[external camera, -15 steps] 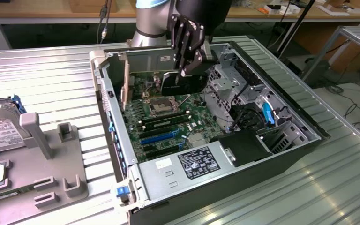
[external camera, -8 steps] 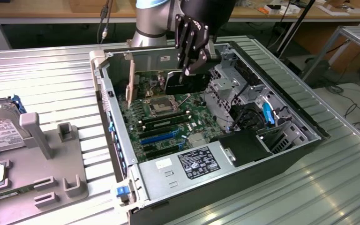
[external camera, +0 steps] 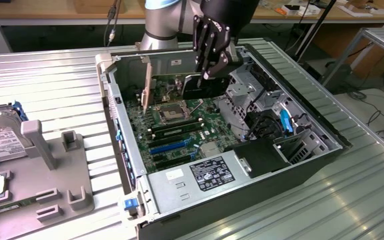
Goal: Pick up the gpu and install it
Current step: 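Insert the gpu into the slot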
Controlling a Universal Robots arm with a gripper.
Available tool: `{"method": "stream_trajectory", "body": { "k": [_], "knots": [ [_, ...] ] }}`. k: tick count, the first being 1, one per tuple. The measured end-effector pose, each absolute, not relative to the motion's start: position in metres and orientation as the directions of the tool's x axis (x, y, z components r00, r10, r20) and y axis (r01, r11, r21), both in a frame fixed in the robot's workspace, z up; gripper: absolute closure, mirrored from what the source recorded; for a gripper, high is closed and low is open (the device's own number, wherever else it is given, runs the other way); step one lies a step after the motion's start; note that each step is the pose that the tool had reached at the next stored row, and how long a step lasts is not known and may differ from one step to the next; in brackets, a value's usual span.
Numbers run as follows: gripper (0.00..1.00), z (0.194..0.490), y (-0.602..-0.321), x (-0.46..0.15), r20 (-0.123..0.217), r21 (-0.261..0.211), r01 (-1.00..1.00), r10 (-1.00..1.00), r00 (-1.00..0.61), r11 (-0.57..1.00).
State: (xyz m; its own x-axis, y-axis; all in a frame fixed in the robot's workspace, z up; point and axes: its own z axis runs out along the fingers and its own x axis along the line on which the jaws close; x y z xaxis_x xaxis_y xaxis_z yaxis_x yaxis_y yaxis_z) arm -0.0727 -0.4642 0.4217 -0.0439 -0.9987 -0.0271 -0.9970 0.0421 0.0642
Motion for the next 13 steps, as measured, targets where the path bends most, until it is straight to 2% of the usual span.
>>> {"method": "stream_trajectory", "body": {
  "k": [13],
  "knots": [
    [0.73, 0.4210, -0.4642, -0.0726, -0.035, 0.064, -0.997, -0.998, -0.044, 0.041]
  ]
}}
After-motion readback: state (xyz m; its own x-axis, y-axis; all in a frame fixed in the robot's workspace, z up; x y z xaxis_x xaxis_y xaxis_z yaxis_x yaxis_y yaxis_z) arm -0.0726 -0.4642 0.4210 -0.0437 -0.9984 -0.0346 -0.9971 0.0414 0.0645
